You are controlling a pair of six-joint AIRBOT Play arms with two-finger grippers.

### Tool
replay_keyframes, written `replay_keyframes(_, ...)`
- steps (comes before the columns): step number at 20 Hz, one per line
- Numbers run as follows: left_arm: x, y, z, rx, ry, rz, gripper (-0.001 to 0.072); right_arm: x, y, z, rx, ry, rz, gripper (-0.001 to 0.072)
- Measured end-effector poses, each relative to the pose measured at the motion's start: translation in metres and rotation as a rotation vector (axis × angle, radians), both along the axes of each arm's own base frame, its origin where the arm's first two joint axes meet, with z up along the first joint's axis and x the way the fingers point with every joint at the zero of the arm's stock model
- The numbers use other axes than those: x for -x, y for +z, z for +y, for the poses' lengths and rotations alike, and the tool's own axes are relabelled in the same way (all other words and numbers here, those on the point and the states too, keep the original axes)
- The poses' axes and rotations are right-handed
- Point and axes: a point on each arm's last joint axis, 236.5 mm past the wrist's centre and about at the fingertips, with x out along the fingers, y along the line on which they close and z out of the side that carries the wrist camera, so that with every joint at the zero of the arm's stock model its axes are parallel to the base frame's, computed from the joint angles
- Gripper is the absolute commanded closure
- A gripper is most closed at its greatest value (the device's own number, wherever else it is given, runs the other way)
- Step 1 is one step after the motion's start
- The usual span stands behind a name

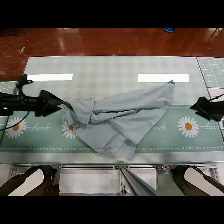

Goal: Fold the shirts.

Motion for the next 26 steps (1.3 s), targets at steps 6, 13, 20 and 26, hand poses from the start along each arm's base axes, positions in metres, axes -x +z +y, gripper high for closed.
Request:
replay_keyframes(6,0.033,-0.047,-0.015,-0.076,-0.072,0.153,0.0200,0.025,-0.029,0.031,-0.105,0.004,0.020,0.0304)
replay_keyframes(13,0.032,-0.076,-0.035,-0.110,-0.084,0.199,0.0201,0.026,-0.031,0.041,-0.138,0.012,0.006,0.0303)
replay_keyframes(20,0.000,-0.093,-0.070,-0.043,0.009,0.176,0.0685,0.028,-0.031,0.049,-0.156,0.047,0.010,0.0304)
replay_keyframes(26,-0.011,-0.082,-0.086,-0.007,-0.045,0.117,0.0685,0.015,-0.043,0.094,-0.269,0.131,0.031,0.0304)
